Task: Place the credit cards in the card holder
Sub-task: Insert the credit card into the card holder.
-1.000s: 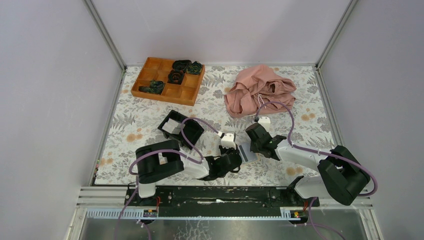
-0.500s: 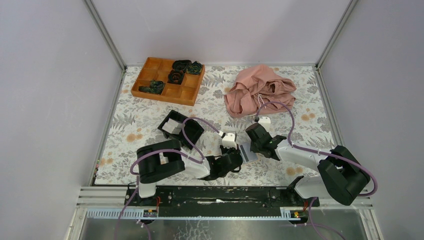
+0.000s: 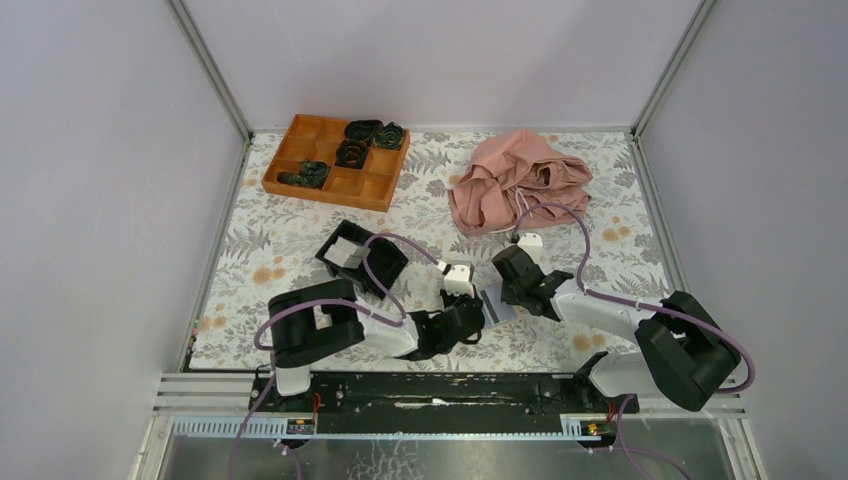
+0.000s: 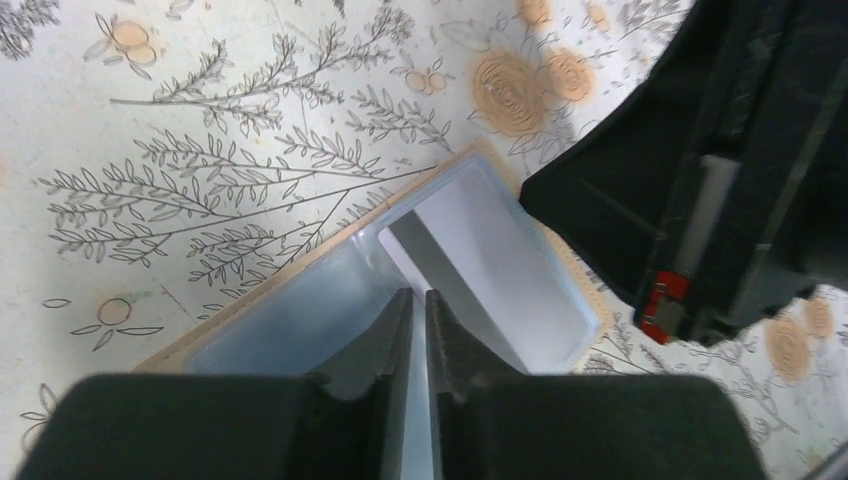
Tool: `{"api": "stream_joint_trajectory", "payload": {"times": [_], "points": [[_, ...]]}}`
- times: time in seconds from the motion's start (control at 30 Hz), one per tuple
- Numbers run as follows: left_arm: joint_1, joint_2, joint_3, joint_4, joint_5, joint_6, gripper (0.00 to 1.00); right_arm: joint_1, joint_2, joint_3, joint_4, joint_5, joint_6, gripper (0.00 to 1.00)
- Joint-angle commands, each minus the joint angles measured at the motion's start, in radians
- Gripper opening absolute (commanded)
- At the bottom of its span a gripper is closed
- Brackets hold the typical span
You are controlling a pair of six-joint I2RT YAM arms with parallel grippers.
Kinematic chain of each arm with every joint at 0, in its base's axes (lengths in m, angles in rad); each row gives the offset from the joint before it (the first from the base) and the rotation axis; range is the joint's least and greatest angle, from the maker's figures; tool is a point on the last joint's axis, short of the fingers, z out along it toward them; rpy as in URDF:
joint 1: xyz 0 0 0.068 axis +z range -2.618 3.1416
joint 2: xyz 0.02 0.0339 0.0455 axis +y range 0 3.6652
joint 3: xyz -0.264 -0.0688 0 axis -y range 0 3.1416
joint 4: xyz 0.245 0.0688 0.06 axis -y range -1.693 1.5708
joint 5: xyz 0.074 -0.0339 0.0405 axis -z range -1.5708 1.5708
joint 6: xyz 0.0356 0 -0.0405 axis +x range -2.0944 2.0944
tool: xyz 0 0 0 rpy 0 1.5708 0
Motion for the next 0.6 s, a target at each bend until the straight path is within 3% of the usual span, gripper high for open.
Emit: {"api": "stream_joint_trajectory", "payload": {"times": [0.0, 0.13, 0.33, 0.43, 0.57], "points": [[-0.009, -0.11, -0.023, 0.02, -0.039, 0.009, 0.2, -0.001, 0.003, -0.021, 0.009, -0.051, 0.033, 0.0], [-0.01, -0.224, -0.06, -0.016, -0.083, 0.021, 0.3, -0.001, 0.003, -0.024, 0.009, -0.051, 0.036, 0.0], [-0.02, -0.399, -0.197, -0.101, -0.155, -0.069, 0.34, -0.001, -0.002, -0.026, 0.012, -0.055, 0.041, 0.0], [-0.021, -0.397, -0.247, -0.146, -0.14, -0.138, 0.33, -0.001, 0.0, -0.026, 0.015, -0.059, 0.043, 0.0], [-0.024, -0.357, -0.265, -0.211, -0.124, -0.212, 0.21, -0.001, 0.004, -0.026, 0.018, -0.064, 0.044, 0.0]]}}
